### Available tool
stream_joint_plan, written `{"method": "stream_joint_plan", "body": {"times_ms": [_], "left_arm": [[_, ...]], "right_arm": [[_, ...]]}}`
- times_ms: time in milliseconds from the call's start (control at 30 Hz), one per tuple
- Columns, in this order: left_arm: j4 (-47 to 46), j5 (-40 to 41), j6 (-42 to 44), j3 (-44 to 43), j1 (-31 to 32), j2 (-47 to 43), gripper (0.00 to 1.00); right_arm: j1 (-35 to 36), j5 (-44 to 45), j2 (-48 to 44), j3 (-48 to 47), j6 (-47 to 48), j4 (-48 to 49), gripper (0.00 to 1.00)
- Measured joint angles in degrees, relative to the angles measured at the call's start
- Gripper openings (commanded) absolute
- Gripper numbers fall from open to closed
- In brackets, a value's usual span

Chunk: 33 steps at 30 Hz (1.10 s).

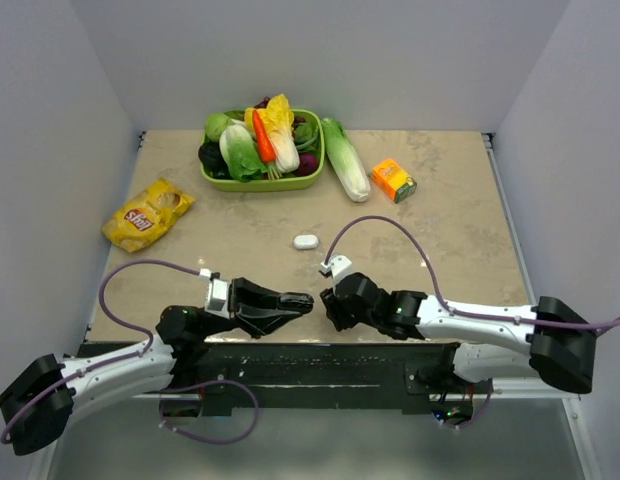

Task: Insert the wireless bluetooth earbuds into the charging case
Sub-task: Adjust the charging case.

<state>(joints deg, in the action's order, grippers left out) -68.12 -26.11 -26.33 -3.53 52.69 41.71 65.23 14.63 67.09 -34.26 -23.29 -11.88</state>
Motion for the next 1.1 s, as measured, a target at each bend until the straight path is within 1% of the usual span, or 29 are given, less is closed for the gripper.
{"method": "stream_joint_plan", "body": {"times_ms": [67,100,200,267,333,400,467,533,567,667,767,833,1100], "left_arm": [[1.36,1.62,0.46,0.46,0.0,-2.32,0.0],[2.25,2.54,0.61,0.55,0.0,-3.39,0.0],[4.15,4.9,1.14,0.55,0.0,-5.77,0.0],[4.81,6.14,1.55,0.55,0.0,-6.49,0.0],[5.55,7.26,1.88,0.55,0.0,-6.51,0.0],[6.34,8.26,2.01,0.55,0.0,-6.47,0.0],[6.8,9.35,2.19,0.55,0.0,-6.21,0.0],[7.04,10.36,2.84,0.55,0.0,-5.51,0.0],[7.08,10.56,2.97,0.55,0.0,-5.2,0.0],[7.13,10.99,3.48,0.55,0.0,-3.19,0.0],[7.15,10.86,3.74,0.55,0.0,-1.16,0.0],[7.23,10.69,4.2,0.55,0.0,0.0,0.0],[7.69,9.92,4.96,0.55,0.0,1.57,0.0]], "right_arm": [[-1.14,-0.37,3.04,0.0,-0.5,2.45,0.46],[-2.03,-0.5,4.22,0.0,-0.87,3.54,0.43],[-5.64,-1.33,4.61,0.76,-2.25,7.5,0.43],[-7.39,-2.23,0.46,2.89,-3.15,10.23,0.44],[-7.8,-2.93,-6.71,4.92,-3.87,11.76,0.46],[-7.78,-5.09,-14.38,5.66,-3.8,12.41,0.45],[-7.78,-8.83,-21.86,5.22,-2.82,13.81,0.38],[-7.78,-13.44,-26.16,3.56,-1.29,13.9,0.3],[-7.78,-15.74,-27.47,2.4,-0.61,13.77,0.19],[-7.76,-21.16,-27.76,-1.27,1.64,11.65,0.08],[-7.76,-24.41,-26.34,-3.56,3.28,9.38,0.02],[-7.76,-26.08,-25.05,-4.11,4.07,8.09,0.0],[-7.74,-30.42,-21.44,-4.68,5.57,4.63,0.0]]}}
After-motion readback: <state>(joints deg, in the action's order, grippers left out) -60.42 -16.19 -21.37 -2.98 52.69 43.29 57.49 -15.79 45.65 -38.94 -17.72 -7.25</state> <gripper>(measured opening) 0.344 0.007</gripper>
